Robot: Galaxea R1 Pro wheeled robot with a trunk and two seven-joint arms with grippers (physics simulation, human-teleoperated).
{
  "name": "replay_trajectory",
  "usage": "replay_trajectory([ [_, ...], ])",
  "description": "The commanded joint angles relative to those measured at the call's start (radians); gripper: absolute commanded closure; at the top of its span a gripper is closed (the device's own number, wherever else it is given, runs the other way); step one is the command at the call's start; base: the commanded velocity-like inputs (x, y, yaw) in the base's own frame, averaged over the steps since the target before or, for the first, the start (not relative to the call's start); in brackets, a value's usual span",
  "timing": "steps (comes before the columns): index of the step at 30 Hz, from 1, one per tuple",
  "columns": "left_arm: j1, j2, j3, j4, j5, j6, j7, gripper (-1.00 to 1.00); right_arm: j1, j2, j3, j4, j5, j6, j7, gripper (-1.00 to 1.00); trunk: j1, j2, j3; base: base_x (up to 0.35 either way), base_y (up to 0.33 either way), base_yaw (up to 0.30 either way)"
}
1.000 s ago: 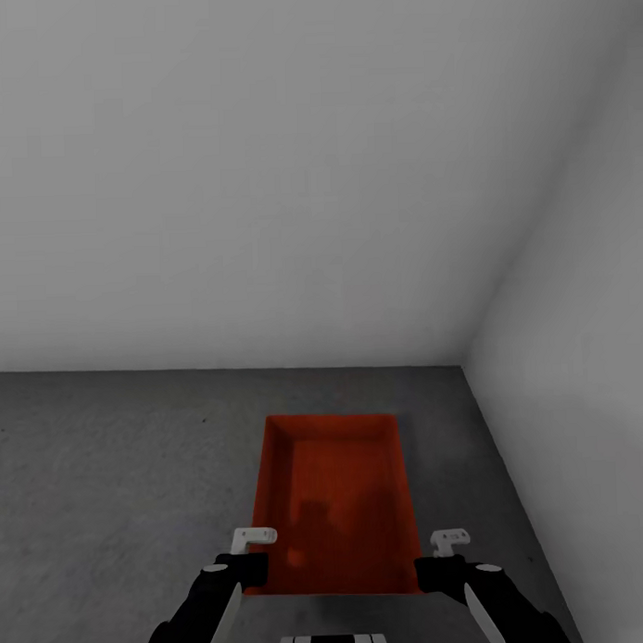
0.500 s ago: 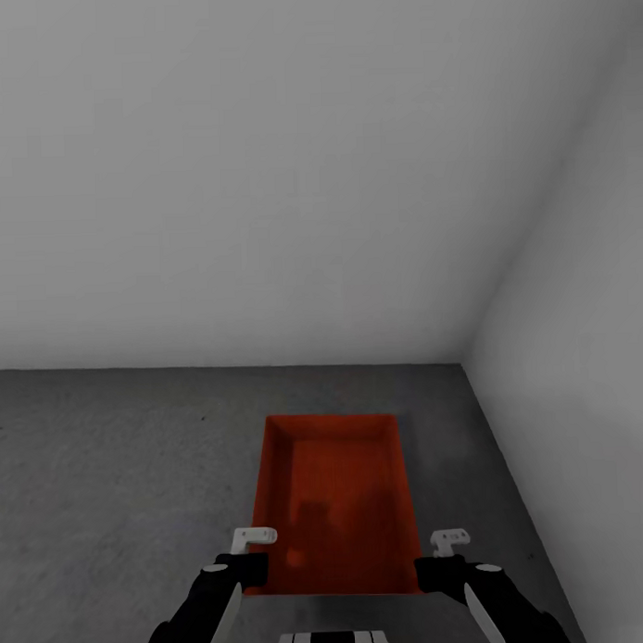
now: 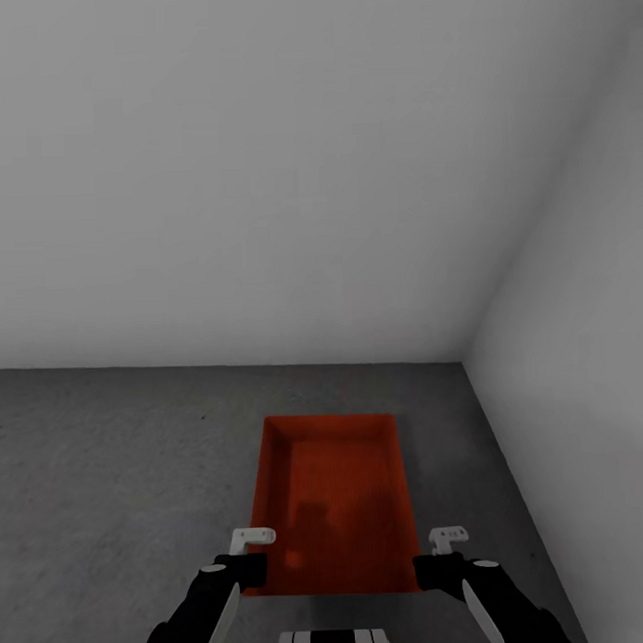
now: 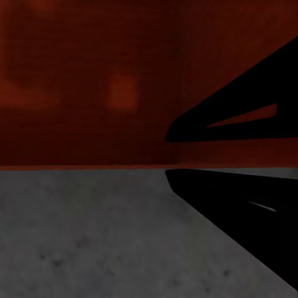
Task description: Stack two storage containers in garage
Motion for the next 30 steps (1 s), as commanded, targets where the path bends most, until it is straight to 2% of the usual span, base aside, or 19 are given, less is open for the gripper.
replay_trajectory([
  [1,-0.001,-0.016,0.014,-0.004,0.008,0.007,0.011,1.00,0.001,0.000,0.034,0.018,-0.006,-0.027,0.004,1.00,0.000,0.000,-0.001,0.000,0.000,0.000],
  [27,-0.001,-0.014,0.013,-0.004,0.008,0.007,0.011,1.00,0.001,0.000,0.034,0.018,-0.006,-0.027,0.004,1.00,0.000,0.000,-0.001,0.000,0.000,0.000],
  [28,-0.001,-0.014,0.014,-0.004,0.008,0.007,0.011,-1.00,0.001,0.000,0.034,0.018,-0.006,-0.027,0.004,-1.00,0.000,0.000,-0.001,0.000,0.000,0.000],
  [30,-0.001,-0.015,0.015,-0.004,0.008,0.007,0.011,-1.00,0.001,0.000,0.034,0.018,-0.006,-0.027,0.004,-1.00,0.000,0.000,-0.001,0.000,0.000,0.000],
])
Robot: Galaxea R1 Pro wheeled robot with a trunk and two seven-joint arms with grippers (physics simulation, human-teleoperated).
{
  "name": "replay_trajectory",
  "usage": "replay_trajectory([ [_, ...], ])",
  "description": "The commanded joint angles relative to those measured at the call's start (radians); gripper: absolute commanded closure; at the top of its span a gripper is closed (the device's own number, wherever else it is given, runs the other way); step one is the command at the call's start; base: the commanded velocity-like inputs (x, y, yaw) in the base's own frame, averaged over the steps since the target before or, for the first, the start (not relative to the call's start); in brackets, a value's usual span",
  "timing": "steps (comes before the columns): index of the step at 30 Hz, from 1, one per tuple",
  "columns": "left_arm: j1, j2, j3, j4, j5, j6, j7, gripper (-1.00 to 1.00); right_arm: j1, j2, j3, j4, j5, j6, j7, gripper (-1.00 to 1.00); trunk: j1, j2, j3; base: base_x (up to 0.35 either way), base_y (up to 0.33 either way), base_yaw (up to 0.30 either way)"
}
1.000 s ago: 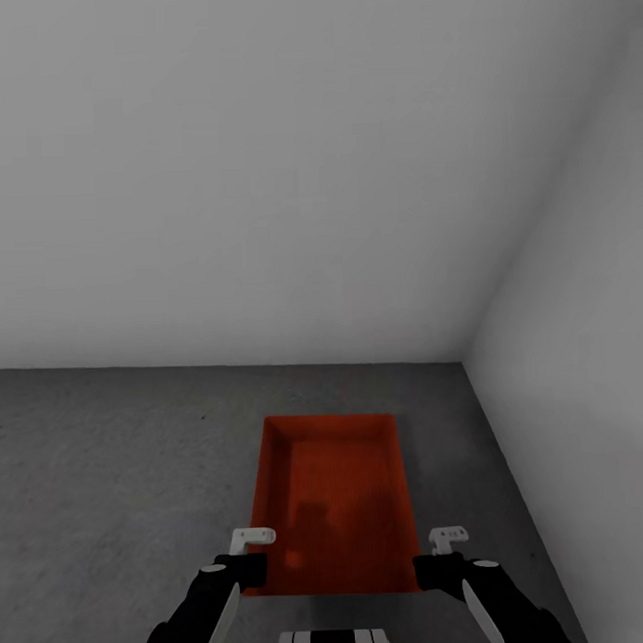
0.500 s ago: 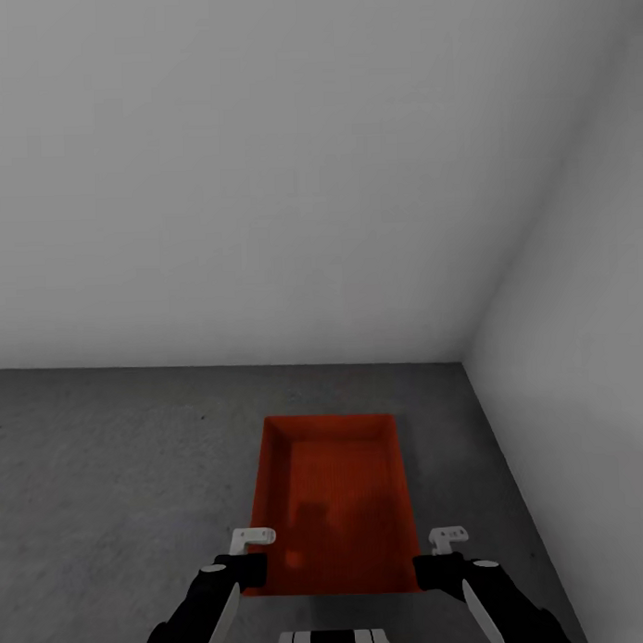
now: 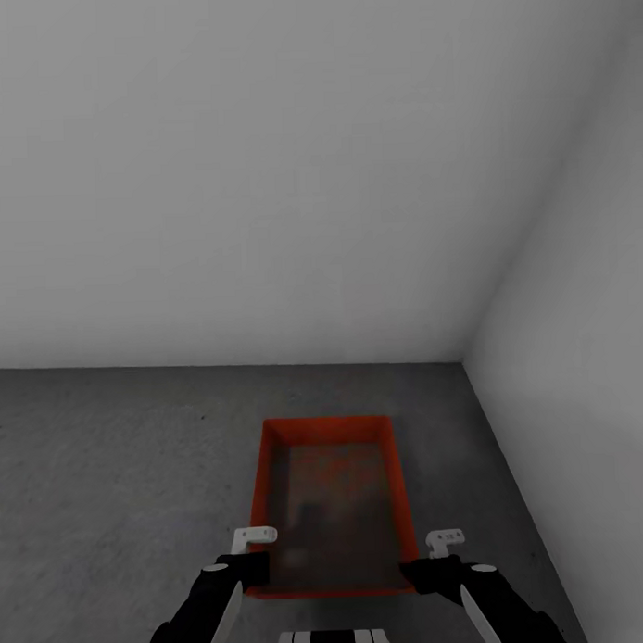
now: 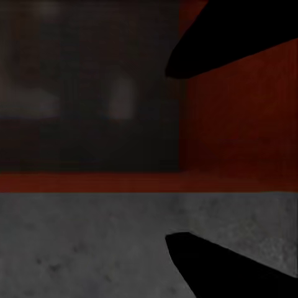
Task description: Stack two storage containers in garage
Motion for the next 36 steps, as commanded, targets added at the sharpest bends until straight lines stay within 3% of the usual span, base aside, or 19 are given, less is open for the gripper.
replay_trajectory([
  [1,0.000,-0.001,0.002,-0.002,-0.003,0.005,0.001,-1.00,0.000,-0.001,0.004,-0.002,-0.002,0.005,0.000,-1.00,0.000,0.000,-0.001,0.000,0.000,0.000],
  [29,0.000,-0.002,0.000,-0.002,0.001,0.005,-0.002,-1.00,0.000,-0.002,0.004,-0.002,-0.002,0.005,0.000,-1.00,0.000,0.000,-0.001,0.000,0.000,0.000],
  [36,0.000,-0.001,-0.001,-0.002,0.000,0.007,-0.003,-1.00,0.000,-0.002,0.004,-0.002,-0.002,0.005,0.000,-1.00,-0.027,0.049,0.021,0.000,0.000,0.000],
])
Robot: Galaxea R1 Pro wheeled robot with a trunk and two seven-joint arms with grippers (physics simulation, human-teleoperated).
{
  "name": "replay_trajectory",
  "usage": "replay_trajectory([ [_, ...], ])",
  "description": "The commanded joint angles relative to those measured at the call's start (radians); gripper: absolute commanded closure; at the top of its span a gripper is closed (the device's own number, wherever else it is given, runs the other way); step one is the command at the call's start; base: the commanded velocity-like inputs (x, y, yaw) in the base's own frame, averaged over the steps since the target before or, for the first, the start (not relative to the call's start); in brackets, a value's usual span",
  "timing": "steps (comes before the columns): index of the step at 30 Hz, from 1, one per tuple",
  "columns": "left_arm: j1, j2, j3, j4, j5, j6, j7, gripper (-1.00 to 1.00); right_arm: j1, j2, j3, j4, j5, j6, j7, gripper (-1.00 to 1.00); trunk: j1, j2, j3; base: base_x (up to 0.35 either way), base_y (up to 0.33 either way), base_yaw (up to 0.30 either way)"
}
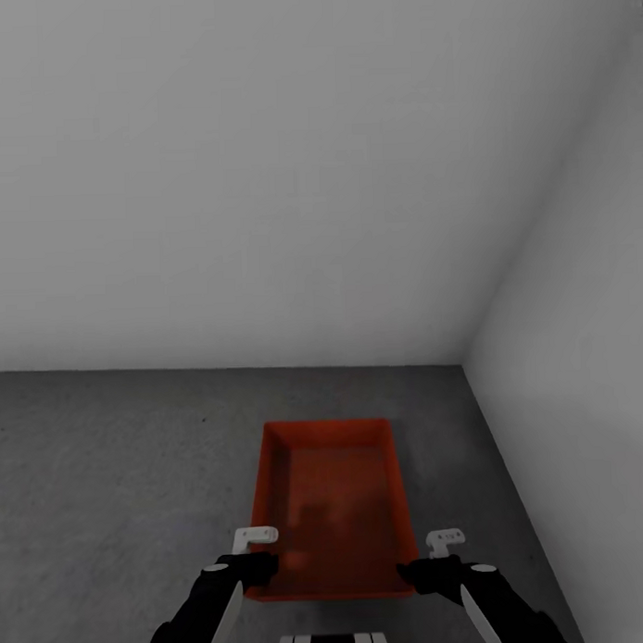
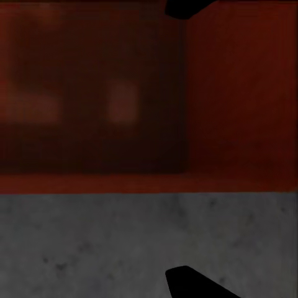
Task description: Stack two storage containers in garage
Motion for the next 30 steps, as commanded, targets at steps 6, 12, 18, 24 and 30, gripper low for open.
replay_trajectory([
  [6,0.000,-0.005,0.002,-0.002,-0.003,0.006,0.001,-1.00,0.000,-0.001,0.004,-0.002,-0.002,0.005,0.000,-1.00,-0.023,0.042,0.018,0.000,0.000,0.000],
  [12,0.000,-0.006,0.002,-0.002,-0.003,0.005,0.003,-1.00,0.000,-0.001,0.004,-0.002,-0.002,0.005,0.000,-1.00,-0.046,0.084,0.037,0.000,0.000,0.000],
  [18,0.000,-0.006,0.002,-0.002,-0.003,0.004,0.004,-1.00,0.000,-0.001,0.004,-0.002,-0.002,0.005,0.000,-1.00,-0.069,0.126,0.056,-0.026,0.000,0.000],
  [24,0.000,-0.006,0.001,-0.002,-0.003,0.004,0.004,-1.00,0.000,-0.001,0.004,-0.002,-0.002,0.005,0.000,-1.00,-0.092,0.168,0.075,-0.238,0.000,0.000],
  [30,0.000,-0.008,0.000,-0.002,-0.003,0.004,0.004,-1.00,0.000,-0.001,0.004,-0.002,-0.002,0.005,0.000,-1.00,-0.115,0.210,0.093,-0.323,0.000,0.000],
])
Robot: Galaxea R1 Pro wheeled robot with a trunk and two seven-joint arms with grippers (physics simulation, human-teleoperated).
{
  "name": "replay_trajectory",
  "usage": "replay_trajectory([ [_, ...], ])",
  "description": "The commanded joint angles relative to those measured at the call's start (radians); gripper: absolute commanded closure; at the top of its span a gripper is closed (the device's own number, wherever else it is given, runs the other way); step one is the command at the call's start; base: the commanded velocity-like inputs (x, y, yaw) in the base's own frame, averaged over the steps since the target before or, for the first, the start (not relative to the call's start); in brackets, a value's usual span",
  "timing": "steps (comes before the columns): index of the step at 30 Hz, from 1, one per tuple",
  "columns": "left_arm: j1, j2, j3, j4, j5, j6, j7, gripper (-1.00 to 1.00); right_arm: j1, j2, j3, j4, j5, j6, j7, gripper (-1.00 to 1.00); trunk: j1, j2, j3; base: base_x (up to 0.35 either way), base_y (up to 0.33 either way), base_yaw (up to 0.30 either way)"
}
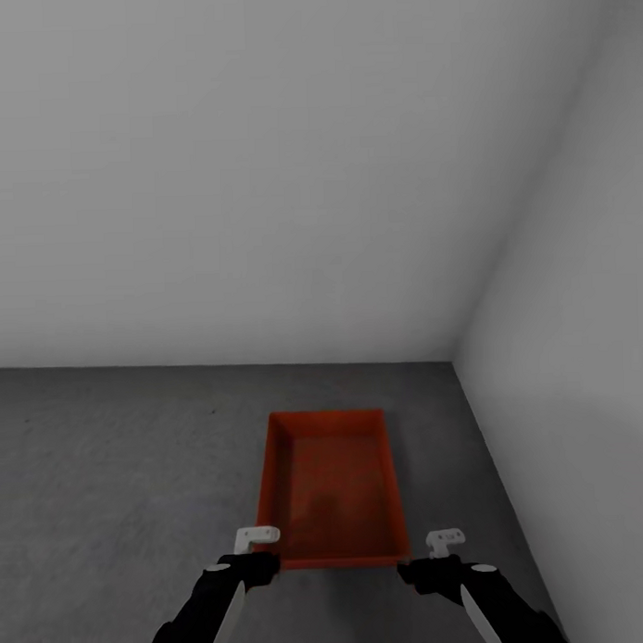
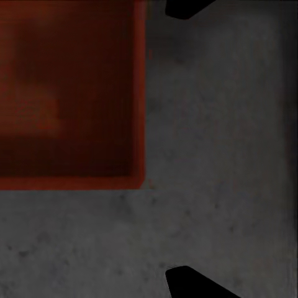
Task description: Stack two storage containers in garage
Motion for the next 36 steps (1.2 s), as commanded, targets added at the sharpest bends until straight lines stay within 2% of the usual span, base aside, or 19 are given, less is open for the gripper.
replay_trajectory([
  [1,0.000,-0.001,0.002,-0.002,-0.003,0.005,0.001,-1.00,0.000,-0.001,0.004,-0.002,-0.002,0.005,0.000,-1.00,-0.005,0.007,0.003,-0.332,0.000,0.000],
  [15,0.000,0.002,0.005,-0.001,-0.004,0.005,0.000,-1.00,0.000,-0.001,0.004,-0.002,-0.002,0.005,-0.001,-1.00,-0.058,0.105,0.046,-0.332,0.000,0.000],
  [19,0.000,0.020,0.013,0.047,-0.005,-0.028,0.001,-1.00,0.000,0.000,0.004,-0.001,-0.002,0.005,-0.002,-1.00,-0.074,0.133,0.059,-0.313,0.000,0.000],
  [20,0.000,0.038,0.020,0.111,-0.006,-0.069,0.002,-1.00,0.000,0.000,0.004,0.009,-0.002,0.005,-0.002,-1.00,-0.078,0.140,0.062,-0.230,0.000,0.000],
  [21,0.000,0.044,0.022,0.133,-0.006,-0.082,0.002,-1.00,0.000,0.000,0.004,0.017,-0.001,0.005,-0.002,-1.00,-0.081,0.147,0.065,-0.191,0.000,0.000],
  [25,0.000,0.090,0.031,0.342,-0.005,-0.199,0.003,-1.00,0.000,-0.004,0.003,0.108,0.002,0.004,-0.011,-1.00,-0.097,0.175,0.078,-0.070,0.000,0.000],
  [26,0.000,0.111,0.032,0.455,-0.004,-0.285,0.003,-1.00,0.000,-0.008,0.003,0.167,0.002,-0.003,-0.027,-1.00,-0.101,0.182,0.081,-0.013,0.000,0.000],
  [27,0.000,0.116,0.033,0.482,-0.003,-0.308,0.003,-1.00,0.000,-0.009,0.003,0.183,0.002,-0.010,-0.031,-1.00,-0.104,0.189,0.084,-0.010,0.000,0.000],
  [28,0.000,0.125,0.033,0.532,-0.003,-0.355,0.003,-1.00,0.000,-0.010,0.003,0.217,0.002,-0.034,-0.040,-1.00,-0.108,0.196,0.087,-0.007,0.000,0.000],
  [31,0.000,0.142,0.036,0.614,-0.003,-0.429,0.002,-1.00,0.000,-0.012,0.004,0.293,0.002,-0.100,-0.058,-1.00,-0.120,0.217,0.097,-0.004,0.000,0.000],
  [35,0.003,0.164,0.044,0.716,-0.003,-0.525,0.001,-1.00,0.000,-0.015,0.004,0.484,0.002,-0.264,-0.110,-1.00,-0.135,0.245,0.109,-0.001,0.000,0.000],
  [36,0.003,0.167,0.045,0.727,-0.003,-0.538,0.001,-1.00,0.000,-0.016,0.004,0.504,0.002,-0.287,-0.117,-1.00,-0.139,0.252,0.112,0.000,0.000,0.000],
])
